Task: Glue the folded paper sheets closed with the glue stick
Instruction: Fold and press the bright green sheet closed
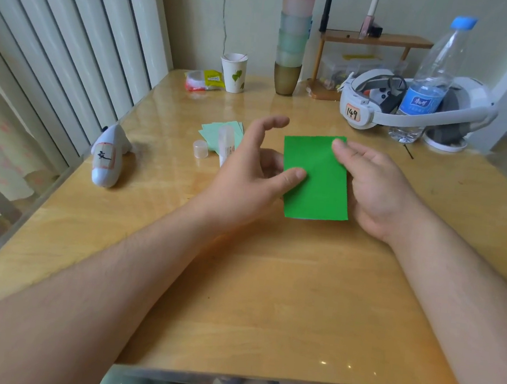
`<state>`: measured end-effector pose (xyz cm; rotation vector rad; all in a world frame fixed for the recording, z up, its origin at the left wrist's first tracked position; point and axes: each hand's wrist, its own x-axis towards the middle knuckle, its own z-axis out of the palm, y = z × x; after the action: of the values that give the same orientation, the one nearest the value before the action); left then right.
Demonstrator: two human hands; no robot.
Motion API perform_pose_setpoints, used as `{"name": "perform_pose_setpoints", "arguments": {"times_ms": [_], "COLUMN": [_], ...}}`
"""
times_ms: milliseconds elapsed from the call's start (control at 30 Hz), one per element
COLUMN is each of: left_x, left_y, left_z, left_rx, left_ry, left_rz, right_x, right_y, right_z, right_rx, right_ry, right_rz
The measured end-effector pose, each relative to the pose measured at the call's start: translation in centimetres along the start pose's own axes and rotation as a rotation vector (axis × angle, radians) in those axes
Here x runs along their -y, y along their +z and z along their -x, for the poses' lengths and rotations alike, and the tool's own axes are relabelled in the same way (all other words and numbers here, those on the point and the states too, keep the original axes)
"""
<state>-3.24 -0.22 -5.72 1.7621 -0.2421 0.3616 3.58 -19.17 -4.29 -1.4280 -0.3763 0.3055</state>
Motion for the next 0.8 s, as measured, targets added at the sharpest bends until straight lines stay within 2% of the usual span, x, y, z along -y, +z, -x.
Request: {"name": "perform_pose_setpoints", "arguments": {"times_ms": [100, 167, 333, 433, 600, 700, 800], "left_x": [0.1, 0.4, 0.6, 1.0, 1.0, -0.3, -1.9], "left_y": [-0.2, -0.4, -0.4, -0.4, -0.4, -0.7, -1.6], "left_z": [0.2, 0.2, 0.4, 0.5, 0.5, 0.6, 0.5], "left_rx": [0.035, 0.045, 0.126, 0.181, 0.087, 0.016, -0.028], "left_ry": [0.051, 0.08, 0.071, 0.066, -0.012, 0.024, 0.069], "left_rz": [-0.109, -0.18, -0.154, -0.263, -0.166, -0.083, -0.046], "right_x": [0.0, -0.3, -0.6, -0.6, -0.2, -0.1, 0.6], "right_y": [0.5, 0.7, 1.1, 1.3, 1.3, 1.0, 1.6], "right_z": [0.0, -0.1, 0.0, -0.3, -0.1, 0.2, 0.1], "right_rx": [-0.024, -0.051, -0.104, -0.182, -0.116, -0.022, -0.009], "right_ry": [0.005, -0.043, -0.115, -0.101, -0.029, -0.033, -0.074], "right_rz": [-0.061, -0.015, 0.036, 0.003, -0.101, -0.019, 0.027]}}
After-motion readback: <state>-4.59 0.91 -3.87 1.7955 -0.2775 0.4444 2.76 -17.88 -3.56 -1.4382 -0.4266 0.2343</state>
